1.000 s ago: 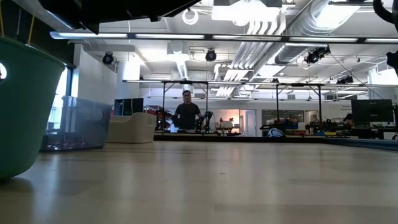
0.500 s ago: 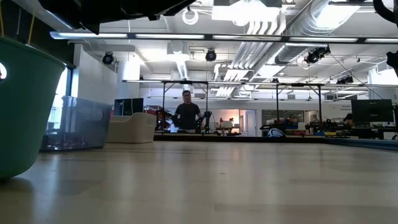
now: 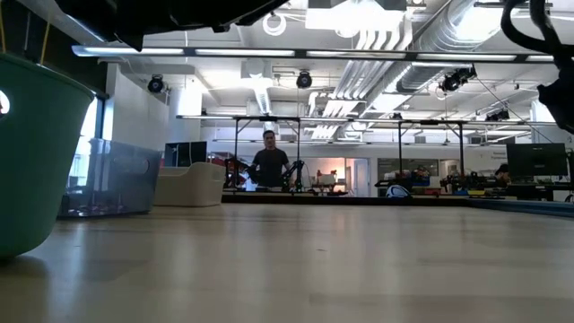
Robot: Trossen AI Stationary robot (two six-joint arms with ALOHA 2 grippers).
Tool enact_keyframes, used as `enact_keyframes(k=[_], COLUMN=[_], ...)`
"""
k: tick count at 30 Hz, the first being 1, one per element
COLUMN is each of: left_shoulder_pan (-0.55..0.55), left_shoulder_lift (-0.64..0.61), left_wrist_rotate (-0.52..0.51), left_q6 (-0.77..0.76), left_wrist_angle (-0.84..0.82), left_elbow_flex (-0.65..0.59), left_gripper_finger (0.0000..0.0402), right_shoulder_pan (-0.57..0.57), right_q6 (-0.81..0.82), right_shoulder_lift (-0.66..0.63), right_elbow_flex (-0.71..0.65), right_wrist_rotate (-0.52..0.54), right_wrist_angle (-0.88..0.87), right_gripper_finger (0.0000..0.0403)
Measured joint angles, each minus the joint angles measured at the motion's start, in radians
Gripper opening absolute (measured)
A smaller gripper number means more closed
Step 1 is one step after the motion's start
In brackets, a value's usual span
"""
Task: Sort Halloween decoration
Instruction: Put the top black spider into the green bin
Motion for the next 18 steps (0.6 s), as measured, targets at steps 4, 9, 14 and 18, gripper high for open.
enact_keyframes(k=[4,9,14,18], left_shoulder_pan=[0.000,0.000,0.000,0.000], left_shoulder_lift=[0.000,0.000,0.000,0.000], left_wrist_rotate=[0.002,0.002,0.008,0.009], left_q6=[0.000,0.000,0.000,-0.006], left_wrist_angle=[0.000,0.000,0.001,0.001], left_elbow_flex=[0.000,0.000,0.000,0.000], left_gripper_finger=[0.0186,0.0186,0.0186,0.0186], right_shoulder_pan=[-0.003,-0.003,-0.003,-0.003], right_q6=[-0.001,-0.001,-0.015,-0.019], right_shoulder_lift=[0.002,0.002,0.002,-0.006], right_elbow_flex=[0.000,0.000,0.000,0.000], right_wrist_rotate=[0.006,0.006,0.005,0.005], right_wrist_angle=[0.012,0.012,0.009,-0.003], right_gripper_finger=[0.0018,0.0010,0.0004,0.0002])
